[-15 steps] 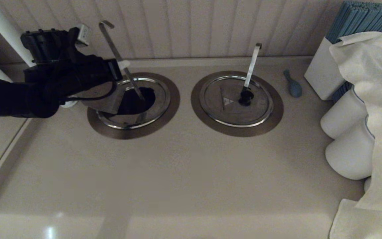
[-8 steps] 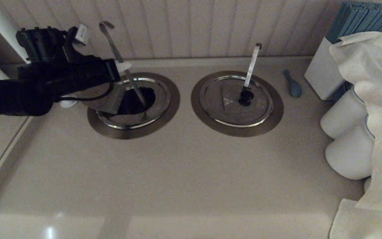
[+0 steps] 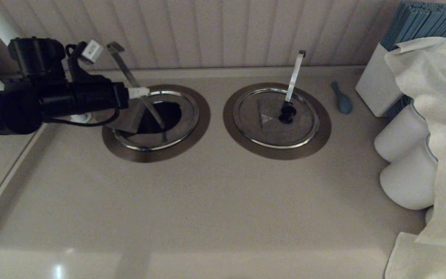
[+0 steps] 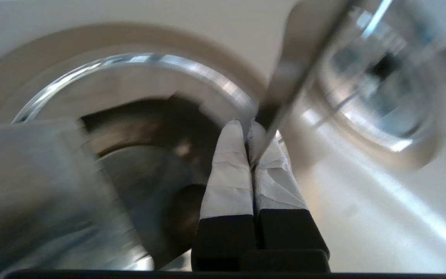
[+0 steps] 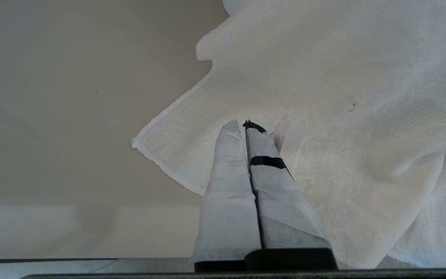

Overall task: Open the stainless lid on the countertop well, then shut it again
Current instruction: Stir with a spoon

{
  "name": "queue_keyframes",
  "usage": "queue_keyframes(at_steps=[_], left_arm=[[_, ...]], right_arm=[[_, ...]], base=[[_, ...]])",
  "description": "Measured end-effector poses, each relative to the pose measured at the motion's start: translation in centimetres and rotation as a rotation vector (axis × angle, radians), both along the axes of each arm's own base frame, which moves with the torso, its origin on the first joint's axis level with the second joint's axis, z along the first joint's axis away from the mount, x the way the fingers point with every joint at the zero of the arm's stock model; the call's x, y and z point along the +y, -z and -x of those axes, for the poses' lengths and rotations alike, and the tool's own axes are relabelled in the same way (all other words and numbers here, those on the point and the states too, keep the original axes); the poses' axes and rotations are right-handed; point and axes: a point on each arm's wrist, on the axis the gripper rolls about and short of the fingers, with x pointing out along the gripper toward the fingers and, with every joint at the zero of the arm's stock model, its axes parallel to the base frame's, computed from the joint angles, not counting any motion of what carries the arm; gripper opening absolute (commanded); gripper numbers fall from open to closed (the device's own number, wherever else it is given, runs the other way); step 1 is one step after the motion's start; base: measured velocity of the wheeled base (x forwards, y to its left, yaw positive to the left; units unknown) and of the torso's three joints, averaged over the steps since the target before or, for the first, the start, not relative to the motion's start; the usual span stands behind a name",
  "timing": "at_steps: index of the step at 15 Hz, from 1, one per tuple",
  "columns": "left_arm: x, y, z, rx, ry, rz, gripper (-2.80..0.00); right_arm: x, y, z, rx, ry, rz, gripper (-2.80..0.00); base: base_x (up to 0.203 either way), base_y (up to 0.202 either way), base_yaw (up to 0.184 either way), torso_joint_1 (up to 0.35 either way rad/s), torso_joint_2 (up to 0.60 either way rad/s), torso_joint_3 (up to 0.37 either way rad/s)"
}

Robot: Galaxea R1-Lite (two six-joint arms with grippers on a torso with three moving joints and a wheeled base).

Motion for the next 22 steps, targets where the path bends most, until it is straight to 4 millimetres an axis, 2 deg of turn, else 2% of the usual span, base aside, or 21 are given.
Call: queue_keyframes(at_steps=[4,8,11,15,22], left_arm=[[1.2,0.2,-0.1,-0.045,-0.039,-0.073,-2.80],[1.7,0.4,-1.0,-0.087,-0.196,-0.155,-2.80],[0.7,0.7,-1.6,-0.115,-0.214,-0.176,-2.80],[-1.3,0.3,-2.6,-0.198,-0.240,-0.044,-2.80],[-2.8,0.7,-2.3,-0.137,-0.153,0.026,-2.80]], right_arm=[[0.0,0.0,0.0,0.001,0.000,0.000,-2.80],[0.0,0.0,0.0,0.000,0.000,0.001,-2.80],[0.0,0.0,0.0,0.000,0.000,0.001,-2.80],[0.0,0.0,0.0,0.000,0.000,0.001,-2.80],[0.0,0.0,0.0,0.000,0.000,0.001,-2.80]], base=[[0.000,0.000,0.000,0.000,0.00,0.000],[0.000,0.000,0.000,0.000,0.00,0.000],[0.000,0.000,0.000,0.000,0.00,0.000],[0.000,0.000,0.000,0.000,0.00,0.000],[0.000,0.000,0.000,0.000,0.00,0.000]])
